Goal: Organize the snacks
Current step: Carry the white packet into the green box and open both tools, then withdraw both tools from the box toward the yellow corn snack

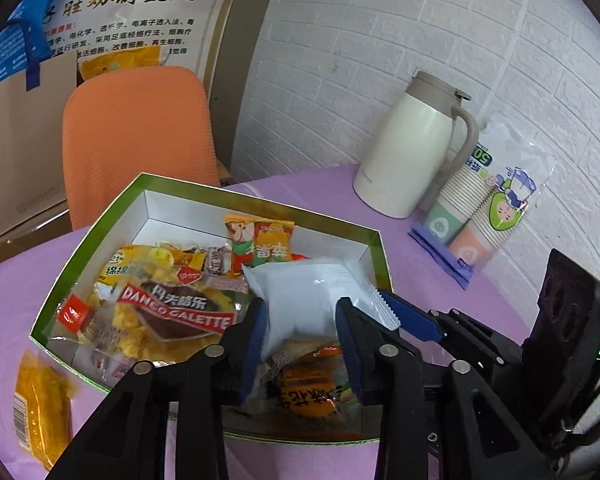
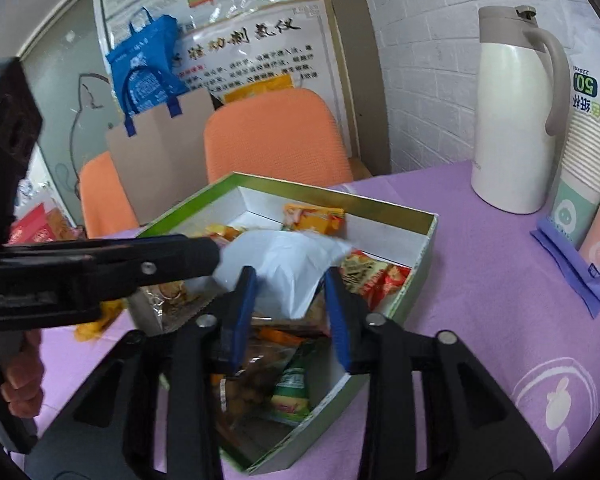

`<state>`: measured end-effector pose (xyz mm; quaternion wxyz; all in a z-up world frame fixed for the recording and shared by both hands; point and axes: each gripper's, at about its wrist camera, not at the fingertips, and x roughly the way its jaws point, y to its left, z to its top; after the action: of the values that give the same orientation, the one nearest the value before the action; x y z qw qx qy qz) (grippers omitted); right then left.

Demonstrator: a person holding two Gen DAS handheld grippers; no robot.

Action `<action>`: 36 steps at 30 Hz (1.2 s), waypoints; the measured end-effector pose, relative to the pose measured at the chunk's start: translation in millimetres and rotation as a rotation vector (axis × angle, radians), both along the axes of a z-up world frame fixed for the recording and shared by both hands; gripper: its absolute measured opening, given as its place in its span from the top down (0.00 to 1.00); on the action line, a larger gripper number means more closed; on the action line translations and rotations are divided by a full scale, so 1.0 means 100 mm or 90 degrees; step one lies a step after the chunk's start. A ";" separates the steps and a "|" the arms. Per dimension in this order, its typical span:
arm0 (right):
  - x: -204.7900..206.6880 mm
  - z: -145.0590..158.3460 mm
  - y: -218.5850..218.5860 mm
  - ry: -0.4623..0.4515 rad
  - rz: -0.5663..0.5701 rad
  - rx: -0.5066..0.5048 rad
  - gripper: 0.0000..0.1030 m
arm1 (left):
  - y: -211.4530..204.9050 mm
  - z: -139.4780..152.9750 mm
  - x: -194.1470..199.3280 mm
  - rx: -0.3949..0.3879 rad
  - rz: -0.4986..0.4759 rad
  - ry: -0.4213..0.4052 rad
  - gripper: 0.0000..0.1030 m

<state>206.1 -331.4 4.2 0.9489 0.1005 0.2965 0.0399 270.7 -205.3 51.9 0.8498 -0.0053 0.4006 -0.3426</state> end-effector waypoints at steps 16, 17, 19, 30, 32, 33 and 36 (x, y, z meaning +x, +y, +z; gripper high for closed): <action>-0.93 0.27 0.18 -0.081 -0.016 0.001 0.06 | 0.67 0.22 -0.84 0.010 0.123 -0.071 0.08; -1.01 0.29 0.22 -0.085 -0.013 0.003 0.06 | 0.75 0.22 -0.95 0.012 0.132 -0.070 0.08; -1.12 0.30 0.29 -0.092 -0.002 0.007 0.04 | 0.93 0.18 -1.16 0.022 0.160 -0.067 0.08; -1.47 -0.03 0.86 -0.010 0.103 0.047 0.04 | 1.99 -0.48 -1.77 0.041 0.315 0.005 0.08; -1.46 -0.05 0.97 0.000 0.115 0.051 0.04 | 2.16 -0.54 -1.80 0.035 0.337 0.013 0.08; -1.45 -0.06 1.02 0.004 0.123 0.054 0.04 | 2.23 -0.56 -1.80 0.028 0.343 0.017 0.08; -1.38 -0.07 1.18 0.015 0.133 0.055 0.04 | 2.40 -0.55 -1.75 0.007 0.343 0.022 0.08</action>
<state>68.2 -213.6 -3.2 0.9307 0.1100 0.3147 0.1503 95.9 34.9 -3.1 0.9034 -0.1127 0.4011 -0.1020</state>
